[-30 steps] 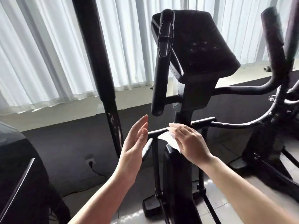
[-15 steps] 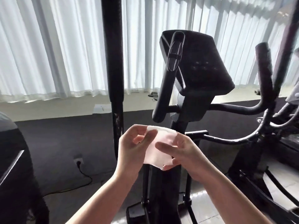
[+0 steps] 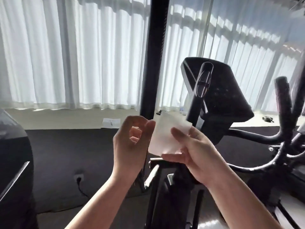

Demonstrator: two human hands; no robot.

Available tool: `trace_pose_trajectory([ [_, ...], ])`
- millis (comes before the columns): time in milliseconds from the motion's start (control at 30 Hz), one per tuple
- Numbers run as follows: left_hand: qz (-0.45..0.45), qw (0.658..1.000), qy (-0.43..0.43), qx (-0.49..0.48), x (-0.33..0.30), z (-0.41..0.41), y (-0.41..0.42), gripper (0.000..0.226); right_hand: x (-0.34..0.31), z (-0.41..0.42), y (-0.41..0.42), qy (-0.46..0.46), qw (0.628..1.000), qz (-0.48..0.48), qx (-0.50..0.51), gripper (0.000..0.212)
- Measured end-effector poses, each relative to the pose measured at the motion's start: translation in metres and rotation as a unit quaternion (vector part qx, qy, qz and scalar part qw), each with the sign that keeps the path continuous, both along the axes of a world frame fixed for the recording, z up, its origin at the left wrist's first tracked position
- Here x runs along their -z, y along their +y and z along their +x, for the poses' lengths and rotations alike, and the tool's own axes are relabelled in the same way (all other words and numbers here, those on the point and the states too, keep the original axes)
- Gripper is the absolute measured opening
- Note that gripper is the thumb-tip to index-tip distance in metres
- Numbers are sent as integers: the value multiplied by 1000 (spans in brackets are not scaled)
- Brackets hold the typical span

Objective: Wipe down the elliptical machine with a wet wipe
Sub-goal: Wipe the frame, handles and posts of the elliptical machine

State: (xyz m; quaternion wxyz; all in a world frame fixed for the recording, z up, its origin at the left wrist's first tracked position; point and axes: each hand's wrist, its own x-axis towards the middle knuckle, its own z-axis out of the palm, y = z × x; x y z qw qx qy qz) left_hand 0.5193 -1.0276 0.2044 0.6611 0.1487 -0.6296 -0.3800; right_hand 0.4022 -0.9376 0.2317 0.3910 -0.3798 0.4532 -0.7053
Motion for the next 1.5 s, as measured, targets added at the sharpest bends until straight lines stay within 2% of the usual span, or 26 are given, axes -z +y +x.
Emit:
trace_pose_trajectory([
  [67, -9, 999, 31, 14, -17, 3, -20, 14, -34, -2, -13, 43, 989, -95, 100, 14],
  [100, -11, 998, 49, 22, -25, 5, -31, 16, -51, -2, -23, 116, 966, -161, 167, 13],
  [133, -15, 997, 64, 32, -34, 7, -42, 19, -69, -1, -33, 236, 912, -231, 244, 15],
  [167, -21, 996, 75, 42, -43, 9, -53, 20, -84, -3, -45, 382, 821, -287, 311, 19],
  [200, -27, 995, 81, 53, -49, 10, -63, 21, -95, -7, -60, 523, 710, -310, 355, 24],
  [233, -33, 994, 82, 63, -55, 11, -72, 22, -107, -10, -74, 635, 599, -307, 379, 29],
  [267, -37, 993, 79, 75, -59, 11, -79, 23, -117, -13, -87, 715, 510, -287, 383, 33],
  [333, -34, 991, 71, 106, -60, 10, -92, 24, -125, -15, -105, 821, 387, -223, 357, 40],
  [367, -27, 990, 71, 123, -57, 10, -97, 26, -123, -17, -111, 852, 346, -198, 340, 40],
  [400, -19, 988, 70, 138, -53, 9, -103, 29, -117, -18, -113, 869, 322, -183, 327, 39],
  [567, 9, 979, 57, 196, -33, 3, -117, 37, -73, -21, -106, 897, 309, -180, 260, 30],
  [633, 21, 975, 59, 212, -26, 4, -120, 40, -56, -19, -102, 923, 270, -178, 210, 28],
  [700, 24, 973, 54, 223, -23, 4, -121, 44, -51, -16, -95, 949, 206, -171, 164, 27],
  [733, 25, 972, 54, 226, -23, 4, -121, 44, -57, -16, -93, 960, 175, -166, 145, 27],
  [800, 29, 970, 58, 234, -25, 2, -120, 41, -85, -12, -93, 972, 144, -144, 122, 30],
  [933, 31, 965, 71, 250, -30, 2, -120, 41, -166, -8, -99, 964, 134, -103, 207, 36],
  [1000, 38, 964, 85, 249, -28, 4, -124, 45, -186, -4, -101, 953, 149, -81, 253, 38],
  [1100, 58, 962, 92, 251, -21, 6, -130, 49, -160, 2, -104, 937, 187, -92, 281, 36],
  [1200, 69, 961, 85, 255, -14, 7, -129, 44, -98, 4, -103, 945, 201, -113, 231, 31],
  [1300, 72, 960, 81, 259, -14, 9, -126, 41, -59, -1, -102, 965, 177, -117, 157, 28],
  [1500, 68, 956, 76, 273, -18, 8, -118, 42, -79, -17, -90, 987, 96, -116, 51, 36],
])
